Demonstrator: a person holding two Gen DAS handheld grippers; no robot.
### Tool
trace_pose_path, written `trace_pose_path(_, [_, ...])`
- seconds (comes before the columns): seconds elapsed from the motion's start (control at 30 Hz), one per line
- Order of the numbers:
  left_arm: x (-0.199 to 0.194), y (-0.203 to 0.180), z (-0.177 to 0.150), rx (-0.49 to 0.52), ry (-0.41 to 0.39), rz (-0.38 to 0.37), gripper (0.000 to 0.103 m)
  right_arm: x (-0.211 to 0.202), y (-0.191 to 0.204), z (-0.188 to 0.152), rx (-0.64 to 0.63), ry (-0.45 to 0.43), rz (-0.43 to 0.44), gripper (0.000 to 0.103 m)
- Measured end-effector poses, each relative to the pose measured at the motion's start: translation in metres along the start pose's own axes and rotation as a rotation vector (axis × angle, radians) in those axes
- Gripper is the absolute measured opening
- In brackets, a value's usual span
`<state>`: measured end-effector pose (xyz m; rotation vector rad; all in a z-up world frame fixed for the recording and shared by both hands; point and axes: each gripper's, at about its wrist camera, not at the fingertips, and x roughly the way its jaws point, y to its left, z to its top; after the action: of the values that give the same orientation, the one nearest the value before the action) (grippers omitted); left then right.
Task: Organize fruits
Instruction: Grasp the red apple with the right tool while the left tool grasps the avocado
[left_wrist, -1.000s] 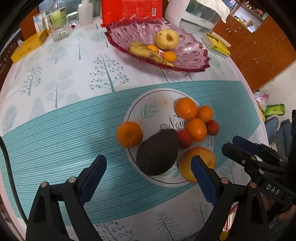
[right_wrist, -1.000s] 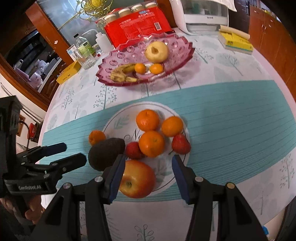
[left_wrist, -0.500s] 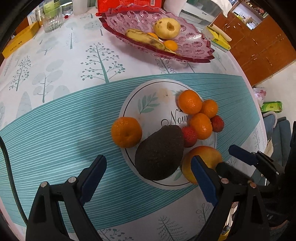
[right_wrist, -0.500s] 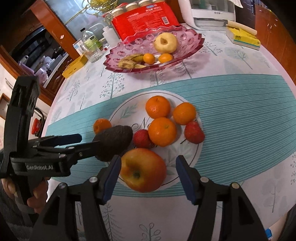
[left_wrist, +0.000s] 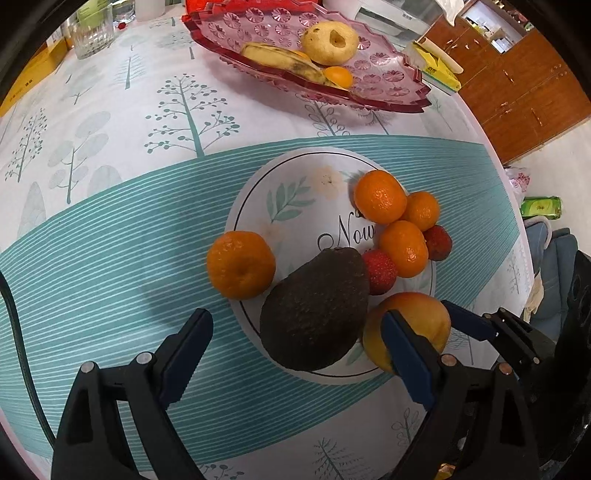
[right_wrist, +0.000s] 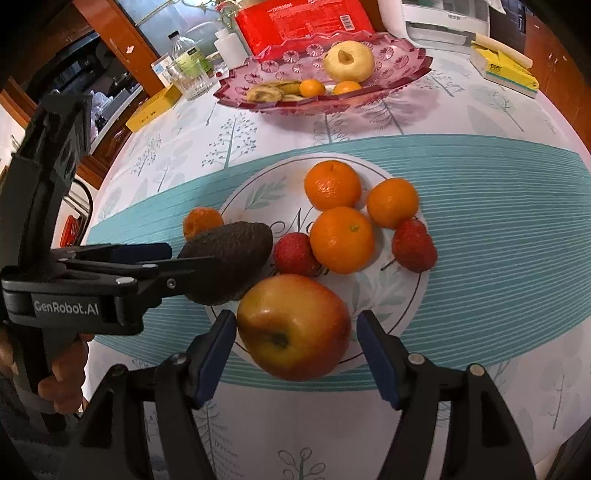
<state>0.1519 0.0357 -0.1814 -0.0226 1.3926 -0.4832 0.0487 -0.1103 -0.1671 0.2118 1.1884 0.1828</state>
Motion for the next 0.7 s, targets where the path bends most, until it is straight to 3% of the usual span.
trace_pose_path(0.7, [0.022, -0.01, 0.005, 0.007, -0.003, 0.064, 0.086, 0.028, 0.007, -0.002, -0.044, 0.018, -0.053, 0.07])
